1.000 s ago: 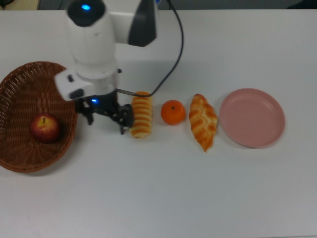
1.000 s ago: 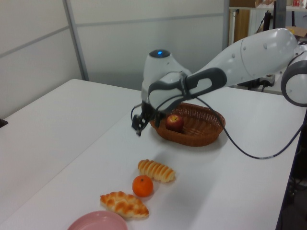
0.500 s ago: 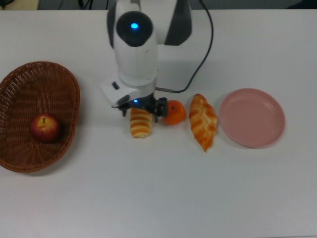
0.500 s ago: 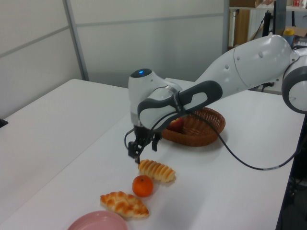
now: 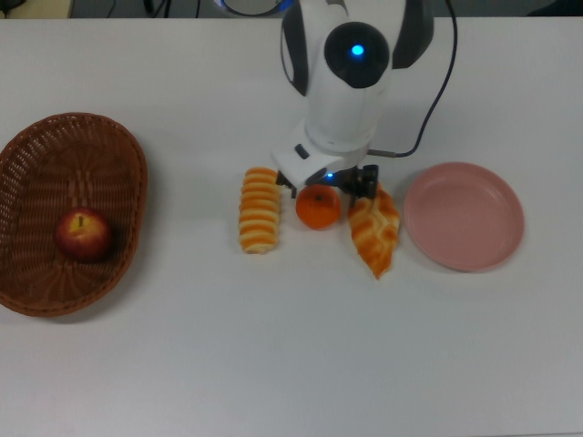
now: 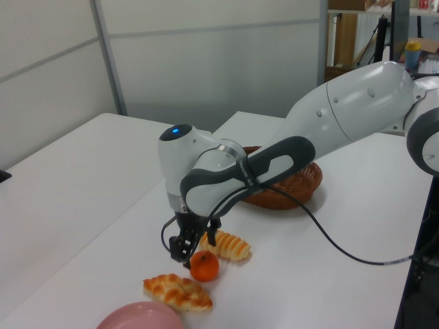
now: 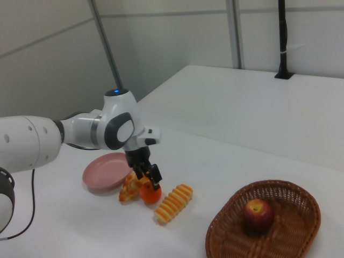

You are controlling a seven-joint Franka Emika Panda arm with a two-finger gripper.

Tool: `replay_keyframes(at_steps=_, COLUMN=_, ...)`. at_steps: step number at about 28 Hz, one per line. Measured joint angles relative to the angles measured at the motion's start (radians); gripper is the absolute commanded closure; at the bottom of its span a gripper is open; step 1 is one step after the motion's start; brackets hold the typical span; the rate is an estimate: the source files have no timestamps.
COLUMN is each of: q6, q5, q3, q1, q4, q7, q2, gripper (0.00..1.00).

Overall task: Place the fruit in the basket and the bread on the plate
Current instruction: 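Move the gripper to the striped bread roll and lower, then grasp the striped bread roll and lift it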

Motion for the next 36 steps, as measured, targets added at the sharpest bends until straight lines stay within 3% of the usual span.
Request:
replay_keyframes(at_steps=8, q6=-0.018, q5=-0.043, q3=-0.013, q1=-0.090, q4=-0.007, q7=-0.019, q2=0.000, gripper=0.00)
replay_keyframes(at_steps=14, q6=-0.020, q5=-0.074, q3=-0.012, q1=-0.106, q4=-0.038, q7=-0.021, q2=0.008, gripper=0.01)
replay_keyframes(at_steps=15, q6=-0.020, q5=-0.075, q3=-0.011, q1=-0.106, q4=-0.042, q7=-0.021, q2=0.011, gripper=0.11)
replay_keyframes(at_steps=19, q6=-0.020, q5=-0.077, q3=-0.009, q1=-0.102, q4=-0.051, q7=-0.021, q2=0.021, gripper=0.35)
replay_keyframes(at_steps=20, q6=-0.020, q5=-0.077, q3=-0.009, q1=-0.102, q4=-0.052, q7=-0.021, q2=0.023, gripper=0.50)
replay_keyframes(at_steps=23, q6=-0.020, q5=-0.078, q3=-0.009, q1=-0.105, q4=-0.052, q7=-0.021, q2=0.025, gripper=0.62)
replay_keyframes(at_steps=36, q6=-0.020, q5=-0.078, q3=-0.010, q1=-0.139, q4=-0.018, q7=-0.021, q2=-0.017, gripper=0.64)
